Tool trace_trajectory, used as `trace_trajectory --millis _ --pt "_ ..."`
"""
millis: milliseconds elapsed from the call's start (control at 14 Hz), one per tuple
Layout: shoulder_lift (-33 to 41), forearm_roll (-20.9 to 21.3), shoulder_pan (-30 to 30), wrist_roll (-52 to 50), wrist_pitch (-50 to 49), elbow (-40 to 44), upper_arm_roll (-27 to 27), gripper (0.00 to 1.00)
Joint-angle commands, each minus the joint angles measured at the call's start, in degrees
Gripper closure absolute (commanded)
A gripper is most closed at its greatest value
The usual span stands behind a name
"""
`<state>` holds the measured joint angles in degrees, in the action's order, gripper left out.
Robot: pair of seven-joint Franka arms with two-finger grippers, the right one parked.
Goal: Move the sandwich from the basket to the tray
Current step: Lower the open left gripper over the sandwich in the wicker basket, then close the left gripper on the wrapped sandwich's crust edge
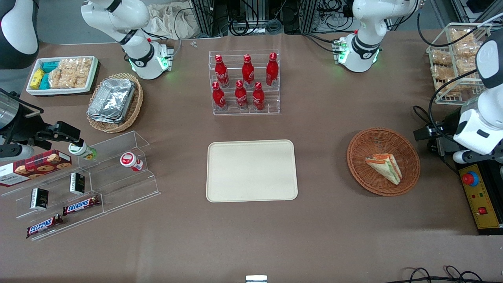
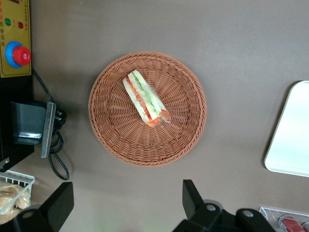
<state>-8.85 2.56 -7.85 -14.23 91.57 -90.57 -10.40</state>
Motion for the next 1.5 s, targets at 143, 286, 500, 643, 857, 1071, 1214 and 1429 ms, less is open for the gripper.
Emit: trace_trajectory --millis 143,286,500,643,857,1071,1214,1429 --pt "1.8 -0.5 -0.2 -16.1 13.2 -12.0 -0.3 0.0" --pt "1.6 -0.7 -0.1 -24.8 18.5 -15.6 -0.5 0.0" --pt "0.2 -3.3 -0.4 -27.3 25.6 -19.5 -0.4 0.0" --pt "-0.4 -3.3 -0.7 -27.7 33.5 -24.9 -0.1 0.0" --pt "-1.3 -3.3 -0.7 -28.0 41.5 -30.5 -0.1 0.0" --pt "-4.9 -3.3 -1.7 -31.2 43.7 -30.2 -0.1 0.0" --pt "-6.3 -3.3 -2.1 -31.4 43.8 -30.1 0.0 0.0" --pt "-8.2 -3.3 -3.8 -31.4 44.0 -29.6 0.0 0.0"
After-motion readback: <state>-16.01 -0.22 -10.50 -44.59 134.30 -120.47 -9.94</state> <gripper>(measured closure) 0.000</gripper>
